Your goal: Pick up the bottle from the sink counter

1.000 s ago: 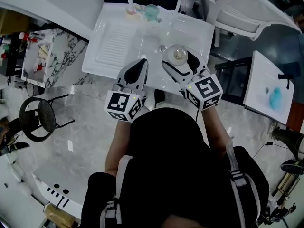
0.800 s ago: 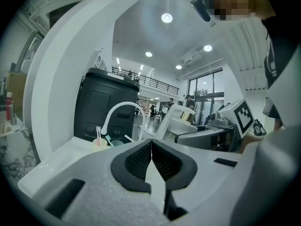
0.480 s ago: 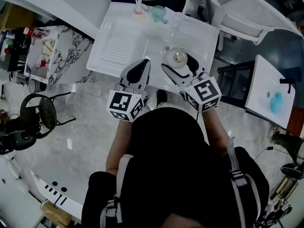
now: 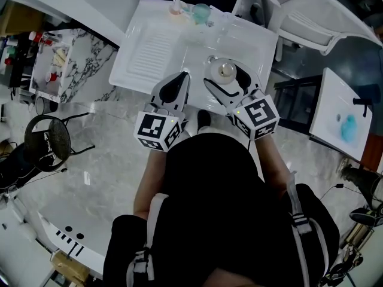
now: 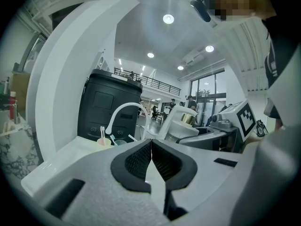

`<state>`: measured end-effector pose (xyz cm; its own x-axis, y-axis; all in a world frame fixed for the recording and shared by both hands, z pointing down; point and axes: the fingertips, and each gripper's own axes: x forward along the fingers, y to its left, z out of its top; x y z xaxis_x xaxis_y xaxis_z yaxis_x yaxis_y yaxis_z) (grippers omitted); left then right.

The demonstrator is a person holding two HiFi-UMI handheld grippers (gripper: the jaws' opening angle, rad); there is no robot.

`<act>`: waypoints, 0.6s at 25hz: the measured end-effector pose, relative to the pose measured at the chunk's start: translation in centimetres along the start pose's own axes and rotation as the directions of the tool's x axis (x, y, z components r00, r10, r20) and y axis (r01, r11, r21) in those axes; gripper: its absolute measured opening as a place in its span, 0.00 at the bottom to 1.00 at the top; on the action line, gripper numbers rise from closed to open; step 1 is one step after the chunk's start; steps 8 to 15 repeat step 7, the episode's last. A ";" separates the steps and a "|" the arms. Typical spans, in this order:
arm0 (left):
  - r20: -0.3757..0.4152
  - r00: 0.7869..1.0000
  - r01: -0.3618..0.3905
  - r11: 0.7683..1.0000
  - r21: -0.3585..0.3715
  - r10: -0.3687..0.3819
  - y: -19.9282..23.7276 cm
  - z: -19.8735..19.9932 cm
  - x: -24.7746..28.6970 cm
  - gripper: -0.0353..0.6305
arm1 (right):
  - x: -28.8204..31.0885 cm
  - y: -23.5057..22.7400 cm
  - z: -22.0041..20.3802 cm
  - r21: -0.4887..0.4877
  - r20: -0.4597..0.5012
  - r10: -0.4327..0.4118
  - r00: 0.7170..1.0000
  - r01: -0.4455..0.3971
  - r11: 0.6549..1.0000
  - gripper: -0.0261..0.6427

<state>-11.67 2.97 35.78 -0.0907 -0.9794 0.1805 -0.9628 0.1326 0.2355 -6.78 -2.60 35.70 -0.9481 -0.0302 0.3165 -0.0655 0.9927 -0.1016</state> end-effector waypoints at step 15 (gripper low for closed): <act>0.001 1.000 -0.001 1.000 0.000 0.001 0.6 0.1 0.3 0.08 | 0.7 -0.3 0.2 -0.002 0.000 -0.004 1.000 0.004 1.000 0.53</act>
